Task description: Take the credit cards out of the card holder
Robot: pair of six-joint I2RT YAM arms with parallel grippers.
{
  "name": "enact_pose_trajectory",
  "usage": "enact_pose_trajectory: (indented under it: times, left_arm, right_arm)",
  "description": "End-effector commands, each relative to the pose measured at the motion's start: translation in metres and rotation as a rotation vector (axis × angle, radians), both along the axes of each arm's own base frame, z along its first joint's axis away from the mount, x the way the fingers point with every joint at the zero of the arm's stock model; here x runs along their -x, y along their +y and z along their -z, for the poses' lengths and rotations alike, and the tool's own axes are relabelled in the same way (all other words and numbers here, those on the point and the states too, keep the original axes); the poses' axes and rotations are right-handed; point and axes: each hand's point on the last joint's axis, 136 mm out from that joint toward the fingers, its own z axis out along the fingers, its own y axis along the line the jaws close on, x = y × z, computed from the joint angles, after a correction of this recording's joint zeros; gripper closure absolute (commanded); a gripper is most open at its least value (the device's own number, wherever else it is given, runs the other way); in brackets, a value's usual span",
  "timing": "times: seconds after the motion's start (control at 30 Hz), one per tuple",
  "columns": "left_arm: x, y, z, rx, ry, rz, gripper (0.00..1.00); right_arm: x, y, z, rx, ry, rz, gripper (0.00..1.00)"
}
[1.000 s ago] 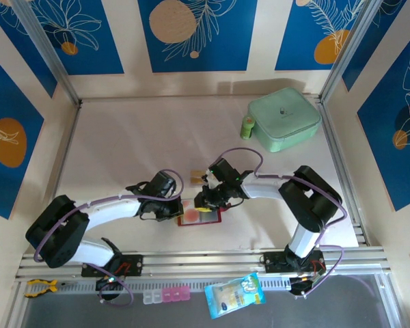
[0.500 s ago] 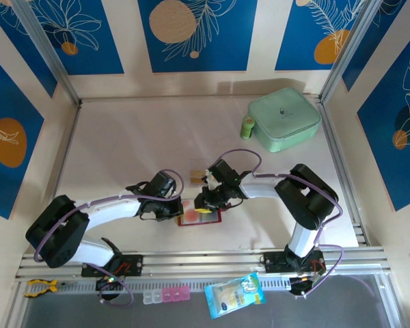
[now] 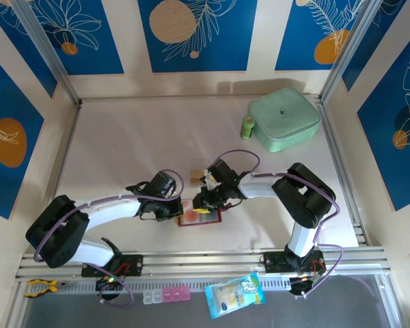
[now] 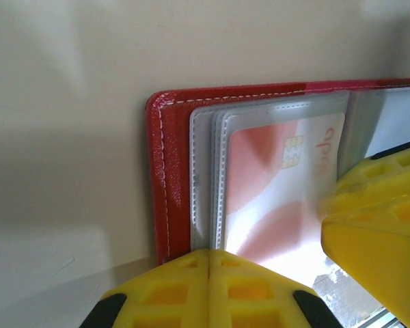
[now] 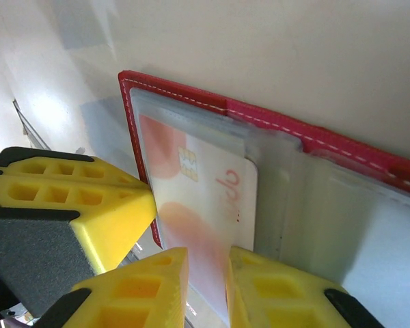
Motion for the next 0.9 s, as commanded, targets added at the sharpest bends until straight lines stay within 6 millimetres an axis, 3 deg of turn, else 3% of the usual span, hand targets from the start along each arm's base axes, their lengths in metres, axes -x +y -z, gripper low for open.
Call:
enact_pose_trajectory:
  times: [0.0,0.3,0.87]
  left_arm:
    - [-0.001,0.005,0.003,-0.025,0.007,-0.008,0.96]
    - [0.000,0.007,0.003,-0.030,0.009,-0.009,0.96]
    - [-0.002,0.005,0.000,-0.022,-0.001,-0.008,0.96]
  right_arm:
    - [0.004,0.003,0.000,0.007,0.021,-0.016,0.78]
    - [-0.001,-0.011,-0.004,0.097,-0.039,-0.004,0.78]
    - [-0.004,-0.013,-0.013,0.101,-0.080,-0.013,0.78]
